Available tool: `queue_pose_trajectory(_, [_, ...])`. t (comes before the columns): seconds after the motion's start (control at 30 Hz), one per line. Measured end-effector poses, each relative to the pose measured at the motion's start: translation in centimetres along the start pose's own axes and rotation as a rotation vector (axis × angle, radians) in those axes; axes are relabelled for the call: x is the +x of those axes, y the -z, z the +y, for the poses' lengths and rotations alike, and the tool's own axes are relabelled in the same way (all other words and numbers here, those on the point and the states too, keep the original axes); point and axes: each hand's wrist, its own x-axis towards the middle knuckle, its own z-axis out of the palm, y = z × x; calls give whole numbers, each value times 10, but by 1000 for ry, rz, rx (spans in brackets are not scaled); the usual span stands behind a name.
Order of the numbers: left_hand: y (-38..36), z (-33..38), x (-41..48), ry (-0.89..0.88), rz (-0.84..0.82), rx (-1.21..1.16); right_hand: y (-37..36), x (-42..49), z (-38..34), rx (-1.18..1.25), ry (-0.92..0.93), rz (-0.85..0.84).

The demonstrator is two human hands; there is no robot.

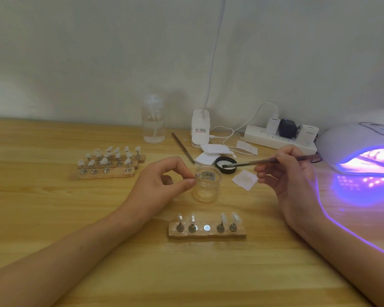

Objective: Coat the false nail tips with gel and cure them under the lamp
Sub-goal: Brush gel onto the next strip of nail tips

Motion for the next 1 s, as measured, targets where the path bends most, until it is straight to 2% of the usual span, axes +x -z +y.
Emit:
queue_pose_trajectory(0.17, [0,0,0,3,-8,0,-5,-3,2,-154,102,-107])
queue_pose_trajectory(0.37, [0,0,0,8,-9,-13,5,2,-1,-154,161,-149])
queue_pose_trajectory(0.53, [1,1,0,1,-28,5,11,7,2,-34,107,-76])
queue_pose_trajectory(0.7, [4,3,-3,25,5,-44,12,11,7,48,17,-85])
queue_pose_trajectory(0.87, [9,21,-15,-91,23,-78,12,12,8,21,-40,-141])
queue_pose_trajectory(1.0, [5,35,-28,-255,-146,103,11,11,8,8,-55,-173])
